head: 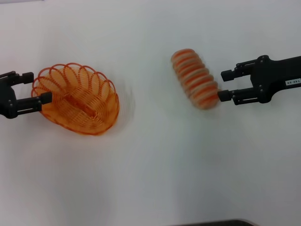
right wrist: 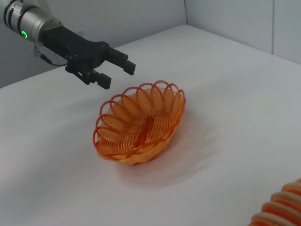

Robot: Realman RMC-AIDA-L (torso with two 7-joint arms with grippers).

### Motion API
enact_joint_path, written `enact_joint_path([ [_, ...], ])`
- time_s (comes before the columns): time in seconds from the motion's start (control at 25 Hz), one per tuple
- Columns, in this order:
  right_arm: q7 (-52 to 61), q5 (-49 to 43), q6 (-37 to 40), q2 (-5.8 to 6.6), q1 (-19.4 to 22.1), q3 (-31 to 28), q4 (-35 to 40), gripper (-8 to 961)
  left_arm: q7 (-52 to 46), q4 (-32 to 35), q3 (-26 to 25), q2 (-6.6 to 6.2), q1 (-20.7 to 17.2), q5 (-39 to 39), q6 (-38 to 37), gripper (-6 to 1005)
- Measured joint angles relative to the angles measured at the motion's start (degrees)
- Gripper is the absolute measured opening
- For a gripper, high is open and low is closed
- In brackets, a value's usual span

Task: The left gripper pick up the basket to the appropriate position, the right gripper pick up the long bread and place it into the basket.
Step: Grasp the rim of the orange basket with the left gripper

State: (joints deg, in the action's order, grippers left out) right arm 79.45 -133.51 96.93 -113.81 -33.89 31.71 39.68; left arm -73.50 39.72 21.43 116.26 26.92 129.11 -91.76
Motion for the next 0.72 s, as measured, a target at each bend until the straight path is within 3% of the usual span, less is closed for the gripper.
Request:
enact_joint_path([
  [0.32,0.03,-0.12,-0.35,-0.16,-0.04,0.0,0.23,638,-0.15,0.0,-0.94,0.15,-0.14,-0.43,-0.23,779],
  [0.72,0.0,-0.03,-0.52,-0.38,-0.04,-0.18,0.23,638,-1.13,-0.13,-1.06,0.25,-0.04,-1.1,-0.08,794],
])
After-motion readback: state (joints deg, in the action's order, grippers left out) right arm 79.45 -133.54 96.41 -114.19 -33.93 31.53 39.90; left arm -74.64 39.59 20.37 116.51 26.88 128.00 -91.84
